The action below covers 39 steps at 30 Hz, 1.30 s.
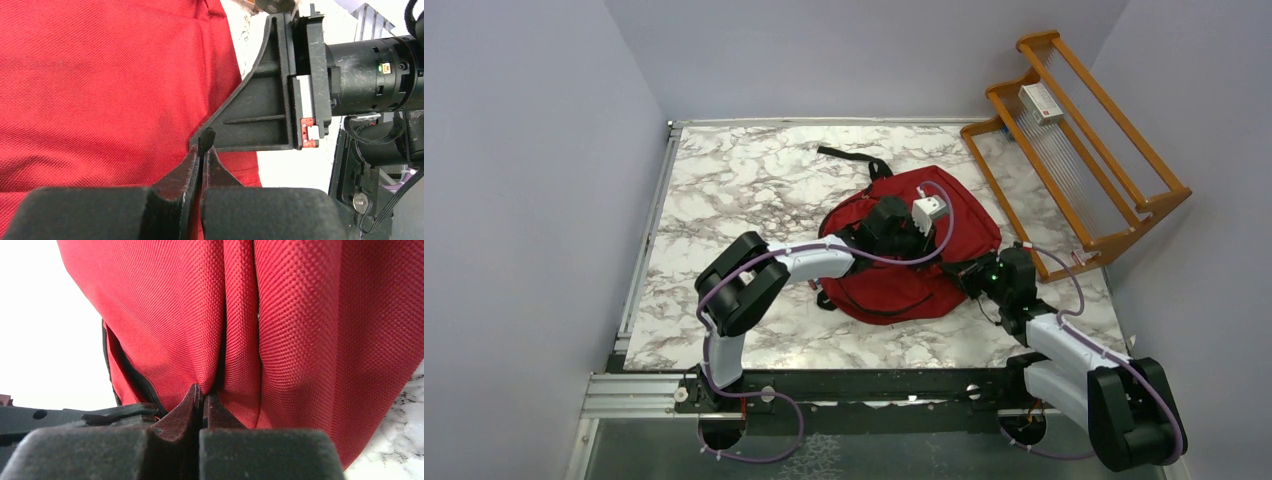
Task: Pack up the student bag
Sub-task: Unzip the student bag at the center of the board.
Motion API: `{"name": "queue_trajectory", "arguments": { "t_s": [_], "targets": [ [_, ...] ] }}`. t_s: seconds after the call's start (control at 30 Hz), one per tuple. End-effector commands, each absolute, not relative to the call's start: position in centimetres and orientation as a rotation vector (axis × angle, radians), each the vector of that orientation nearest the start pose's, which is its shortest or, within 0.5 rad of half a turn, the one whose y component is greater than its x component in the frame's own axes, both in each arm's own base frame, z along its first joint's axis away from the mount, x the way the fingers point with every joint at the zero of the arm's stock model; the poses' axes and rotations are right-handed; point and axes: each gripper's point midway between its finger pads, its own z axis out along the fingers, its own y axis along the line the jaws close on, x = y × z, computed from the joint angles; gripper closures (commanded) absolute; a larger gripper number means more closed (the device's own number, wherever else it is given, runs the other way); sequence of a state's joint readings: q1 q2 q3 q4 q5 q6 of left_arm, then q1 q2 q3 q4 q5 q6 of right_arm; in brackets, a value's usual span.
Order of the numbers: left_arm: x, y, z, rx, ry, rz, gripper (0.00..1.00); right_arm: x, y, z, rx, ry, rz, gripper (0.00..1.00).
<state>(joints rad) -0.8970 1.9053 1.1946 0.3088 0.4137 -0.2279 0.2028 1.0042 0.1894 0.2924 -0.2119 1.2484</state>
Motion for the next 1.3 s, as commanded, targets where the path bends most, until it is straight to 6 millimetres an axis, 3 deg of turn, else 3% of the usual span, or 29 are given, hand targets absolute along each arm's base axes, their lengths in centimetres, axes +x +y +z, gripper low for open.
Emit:
{"name": "queue_trajectory", "arguments": {
  "t_s": [0.0, 0.37, 0.63, 0.93, 1.1, 1.27],
  "targets": [
    [29.8, -44.9, 14.2, 0.852, 1.855, -1.076, 1.00, 26.0, 13.5, 7.0, 0.951, 2.064, 1.064, 0.99],
    [37.5, -41.0, 14.2, 0.759, 1.901, -0.964, 1.00, 24.8, 12.2, 6.0, 0.937, 2.091, 0.949, 0.99],
    [43.7, -37.1, 13.4, 0.688, 1.933, -0.821, 1.00, 24.5, 11.8, 6.0, 0.926, 2.091, 0.918, 1.00],
    [49.2, -32.9, 12.5, 0.582, 1.954, -0.728, 1.00, 24.6, 11.5, 6.7, 0.882, 2.084, 0.893, 1.00],
    [49.9, -32.7, 12.7, 0.578, 1.960, -0.746, 0.97, 24.7, 11.5, 7.3, 0.840, 2.078, 0.889, 1.00],
    [48.6, -33.3, 15.9, 0.550, 1.921, -0.846, 0.69, 25.3, 11.8, 9.0, 0.732, 2.053, 0.894, 0.96]
  ]
}}
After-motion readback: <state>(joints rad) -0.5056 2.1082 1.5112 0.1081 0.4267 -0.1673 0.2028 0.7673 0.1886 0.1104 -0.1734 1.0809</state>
